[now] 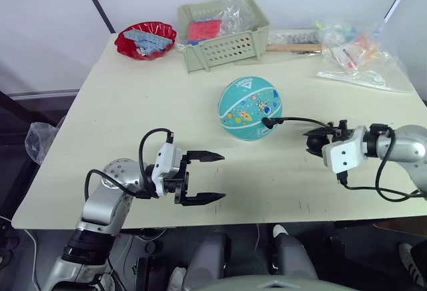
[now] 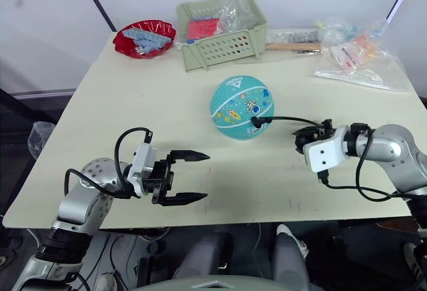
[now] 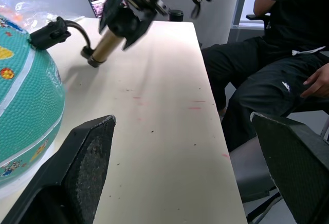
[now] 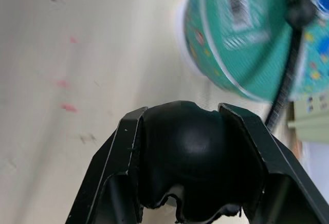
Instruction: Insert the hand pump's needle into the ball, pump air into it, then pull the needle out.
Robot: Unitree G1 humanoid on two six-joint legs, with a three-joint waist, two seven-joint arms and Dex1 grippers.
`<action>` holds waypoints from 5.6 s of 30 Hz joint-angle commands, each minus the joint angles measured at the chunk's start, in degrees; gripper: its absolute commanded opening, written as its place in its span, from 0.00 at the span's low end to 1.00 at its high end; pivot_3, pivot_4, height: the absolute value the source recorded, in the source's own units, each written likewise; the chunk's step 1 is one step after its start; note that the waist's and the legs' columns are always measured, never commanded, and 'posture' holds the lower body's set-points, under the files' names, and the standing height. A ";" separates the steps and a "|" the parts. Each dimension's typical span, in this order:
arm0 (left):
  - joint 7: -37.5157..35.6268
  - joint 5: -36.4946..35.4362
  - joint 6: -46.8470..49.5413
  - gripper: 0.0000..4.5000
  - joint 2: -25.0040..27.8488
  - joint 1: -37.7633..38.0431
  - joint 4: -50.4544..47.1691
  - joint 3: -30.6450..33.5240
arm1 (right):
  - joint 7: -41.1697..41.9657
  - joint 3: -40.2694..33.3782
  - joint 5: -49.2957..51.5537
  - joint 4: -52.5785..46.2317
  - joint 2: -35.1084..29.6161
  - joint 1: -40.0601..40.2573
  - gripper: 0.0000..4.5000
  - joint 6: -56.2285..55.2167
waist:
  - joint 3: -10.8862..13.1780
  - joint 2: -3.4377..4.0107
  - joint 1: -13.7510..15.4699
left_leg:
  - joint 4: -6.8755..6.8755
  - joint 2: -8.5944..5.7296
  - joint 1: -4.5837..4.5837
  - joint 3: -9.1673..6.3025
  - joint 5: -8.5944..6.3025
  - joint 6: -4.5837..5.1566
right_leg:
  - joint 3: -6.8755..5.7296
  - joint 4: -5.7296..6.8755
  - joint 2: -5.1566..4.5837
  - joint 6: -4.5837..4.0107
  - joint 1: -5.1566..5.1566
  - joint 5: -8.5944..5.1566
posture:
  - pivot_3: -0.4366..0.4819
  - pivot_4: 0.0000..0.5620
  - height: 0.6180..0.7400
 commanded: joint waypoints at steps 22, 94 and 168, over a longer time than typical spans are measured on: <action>9.31 -1.35 5.17 1.00 -6.15 -8.67 -0.62 1.81 | -3.54 -17.52 40.18 -18.28 6.79 21.12 0.99 24.50 | 0.03 -0.07 0.02 | 0.23 0.36 0.10 0.06 -0.12 0.24 | 0.26 0.15 0.31 -0.12 0.07 0.13 | 0.48 0.27 1.00; 40.12 22.77 4.58 1.00 -29.06 -40.51 45.06 -2.49 | -24.43 6.03 -1.48 -18.94 20.86 -4.39 0.99 42.73 | -0.11 -0.56 0.40 | 1.01 0.02 0.34 0.01 -0.09 0.20 | 0.89 0.98 0.69 -0.01 0.13 0.21 | 0.48 0.27 1.00; 40.17 24.15 -12.64 1.00 -33.16 -38.70 50.80 -1.97 | -24.22 -11.79 7.51 -26.51 22.80 11.24 0.02 41.64 | -1.14 -0.69 1.44 | 0.83 0.06 0.79 -0.88 -0.09 0.14 | 0.36 0.31 0.68 0.31 1.09 -0.03 | 0.48 0.27 1.00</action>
